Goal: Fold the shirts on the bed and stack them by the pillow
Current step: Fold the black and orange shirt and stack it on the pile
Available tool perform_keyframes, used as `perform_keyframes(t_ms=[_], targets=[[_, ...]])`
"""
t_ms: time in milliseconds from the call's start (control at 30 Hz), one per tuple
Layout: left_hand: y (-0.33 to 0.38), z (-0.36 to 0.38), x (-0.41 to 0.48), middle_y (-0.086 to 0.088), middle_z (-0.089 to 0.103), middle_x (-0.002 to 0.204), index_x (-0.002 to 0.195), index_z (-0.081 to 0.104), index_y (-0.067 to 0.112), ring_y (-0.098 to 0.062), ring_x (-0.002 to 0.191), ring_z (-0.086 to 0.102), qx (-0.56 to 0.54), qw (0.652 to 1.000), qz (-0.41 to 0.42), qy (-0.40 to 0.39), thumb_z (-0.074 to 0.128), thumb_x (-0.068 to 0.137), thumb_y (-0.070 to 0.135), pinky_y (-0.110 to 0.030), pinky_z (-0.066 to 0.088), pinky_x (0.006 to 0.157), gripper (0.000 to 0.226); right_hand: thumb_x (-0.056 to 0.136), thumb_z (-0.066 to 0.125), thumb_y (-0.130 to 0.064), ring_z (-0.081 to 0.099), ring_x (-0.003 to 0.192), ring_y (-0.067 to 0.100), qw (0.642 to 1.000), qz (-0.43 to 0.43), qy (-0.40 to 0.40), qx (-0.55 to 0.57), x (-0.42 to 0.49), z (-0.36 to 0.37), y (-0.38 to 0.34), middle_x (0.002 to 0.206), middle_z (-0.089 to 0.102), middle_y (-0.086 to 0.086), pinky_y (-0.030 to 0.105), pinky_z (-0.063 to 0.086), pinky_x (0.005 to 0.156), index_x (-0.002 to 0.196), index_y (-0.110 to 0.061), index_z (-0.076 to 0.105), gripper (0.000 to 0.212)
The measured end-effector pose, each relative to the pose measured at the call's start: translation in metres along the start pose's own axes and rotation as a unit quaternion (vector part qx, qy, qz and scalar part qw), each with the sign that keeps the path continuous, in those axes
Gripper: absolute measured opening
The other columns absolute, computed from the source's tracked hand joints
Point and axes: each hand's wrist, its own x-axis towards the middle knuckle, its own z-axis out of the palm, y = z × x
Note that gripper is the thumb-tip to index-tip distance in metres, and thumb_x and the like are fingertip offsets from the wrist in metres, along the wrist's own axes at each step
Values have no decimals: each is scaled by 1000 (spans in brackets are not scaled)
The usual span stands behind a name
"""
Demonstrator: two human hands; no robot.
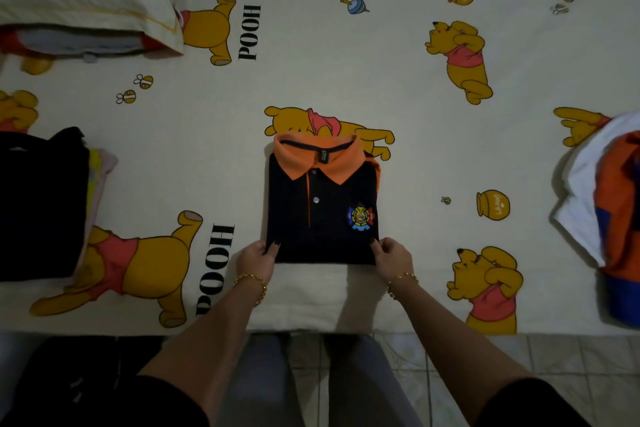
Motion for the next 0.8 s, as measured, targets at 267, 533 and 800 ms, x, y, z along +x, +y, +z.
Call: perform_keyframes(t_ms=[267,533,800], targets=[[35,-2,41,-8,57,127,128,50,7,-25,112,56,-60,998,20,14,65,87,33,-29,43,91,51,89,63,-32,55,97,21,990,-11,49,129,39,-6,-39,105,59,6,28,43,82,117,-5,53,40],[91,4,75,-7,57,127,136,44,13,-26,108,56,-92,990,0,-111,64,88,22,-33,45,91,53,87,64,-32,60,105,30,980,28,-92,175,95,-5,-85,116,63,13,46,48,95,120,-3,55,44],[103,-40,32,-1,54,116,133,41,15,-18,98,52,-120,988,47,-86,57,93,17,-25,42,73,43,89,63,-30,58,111,29,982,-48,-112,143,47,-22,-122,123,61,12,46,46,98,126,-8,52,45]])
